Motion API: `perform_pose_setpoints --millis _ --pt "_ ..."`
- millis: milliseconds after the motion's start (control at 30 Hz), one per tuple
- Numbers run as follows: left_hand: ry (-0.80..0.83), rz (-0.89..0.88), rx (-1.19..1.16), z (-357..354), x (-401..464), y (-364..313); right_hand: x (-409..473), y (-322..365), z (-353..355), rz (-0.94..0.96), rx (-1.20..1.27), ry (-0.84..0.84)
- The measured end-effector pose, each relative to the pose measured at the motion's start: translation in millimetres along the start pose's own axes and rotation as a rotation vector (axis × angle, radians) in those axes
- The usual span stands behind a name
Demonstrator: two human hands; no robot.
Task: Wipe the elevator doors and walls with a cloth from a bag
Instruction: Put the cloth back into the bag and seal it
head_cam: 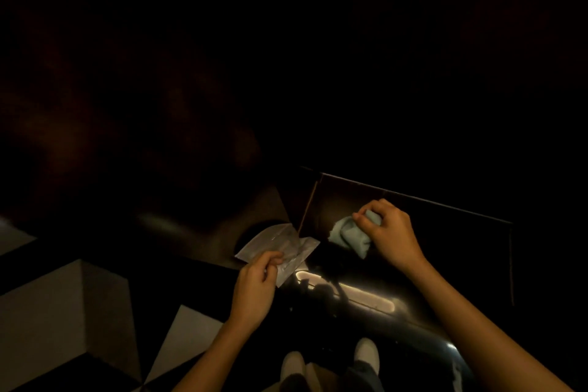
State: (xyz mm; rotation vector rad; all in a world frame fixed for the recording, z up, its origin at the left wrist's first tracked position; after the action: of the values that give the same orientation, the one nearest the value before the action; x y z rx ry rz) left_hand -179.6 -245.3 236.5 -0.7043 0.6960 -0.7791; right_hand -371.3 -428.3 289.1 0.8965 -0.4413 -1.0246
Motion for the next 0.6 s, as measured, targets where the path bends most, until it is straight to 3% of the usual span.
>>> perform_pose_setpoints --millis 267,600 --pt "-0.003 0.019 0.246 -31.7 41.7 120.4 11.4 -53.7 -80.0 0.036 -0.083 0.002" --pt "-0.071 -0.042 0.643 -117.1 147.3 299.2 26.4 -227.4 -233.4 0.052 -0.151 0.052"
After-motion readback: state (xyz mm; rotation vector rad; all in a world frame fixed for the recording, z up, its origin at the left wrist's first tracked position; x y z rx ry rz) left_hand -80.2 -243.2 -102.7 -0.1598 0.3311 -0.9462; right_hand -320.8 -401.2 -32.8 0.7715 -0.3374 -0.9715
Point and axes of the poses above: each hand's wrist, its own x-axis towards the middle knuckle, its own z-axis out of the back of the hand, y = z × x, the point moved 8 cm from there along x, towards the middle knuckle, and after that the axes turned 2 degrees about z, right-handed, at the moved point
